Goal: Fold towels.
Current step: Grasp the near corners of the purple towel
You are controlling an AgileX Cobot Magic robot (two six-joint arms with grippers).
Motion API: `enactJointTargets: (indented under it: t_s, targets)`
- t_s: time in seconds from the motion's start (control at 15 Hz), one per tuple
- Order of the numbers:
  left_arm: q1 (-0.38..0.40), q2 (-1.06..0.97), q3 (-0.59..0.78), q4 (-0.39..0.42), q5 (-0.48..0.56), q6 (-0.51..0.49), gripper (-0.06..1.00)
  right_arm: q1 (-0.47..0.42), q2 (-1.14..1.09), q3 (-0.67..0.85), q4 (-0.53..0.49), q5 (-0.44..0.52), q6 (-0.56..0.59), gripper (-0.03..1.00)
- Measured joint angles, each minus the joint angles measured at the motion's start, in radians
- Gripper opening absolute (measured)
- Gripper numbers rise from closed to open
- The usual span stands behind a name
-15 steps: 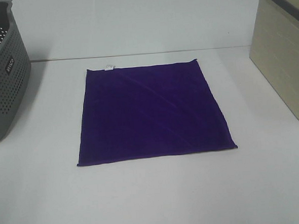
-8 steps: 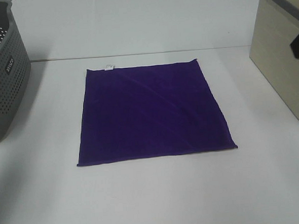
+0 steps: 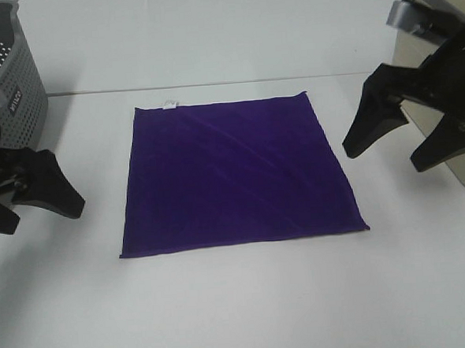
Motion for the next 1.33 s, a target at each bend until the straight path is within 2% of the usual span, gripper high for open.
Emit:
enactJointTargets:
  t_s: [0.47,0.8,1.33]
  targets:
    - [-0.005,0.241,-0.118,-0.039,-0.011,0.094,0.99,0.002,0.215,-0.001,-0.002,-0.178,-0.035,0.96]
    - [-0.005,0.324,-0.128,-0.078,-0.041,0.113,0.99,0.002,0.312,-0.001,-0.002,-0.273,-0.043,0.96]
    - [-0.005,0.324,-0.130,-0.085,-0.056,0.113,0.99,0.002,0.364,-0.013,0.009,-0.283,-0.054,0.96]
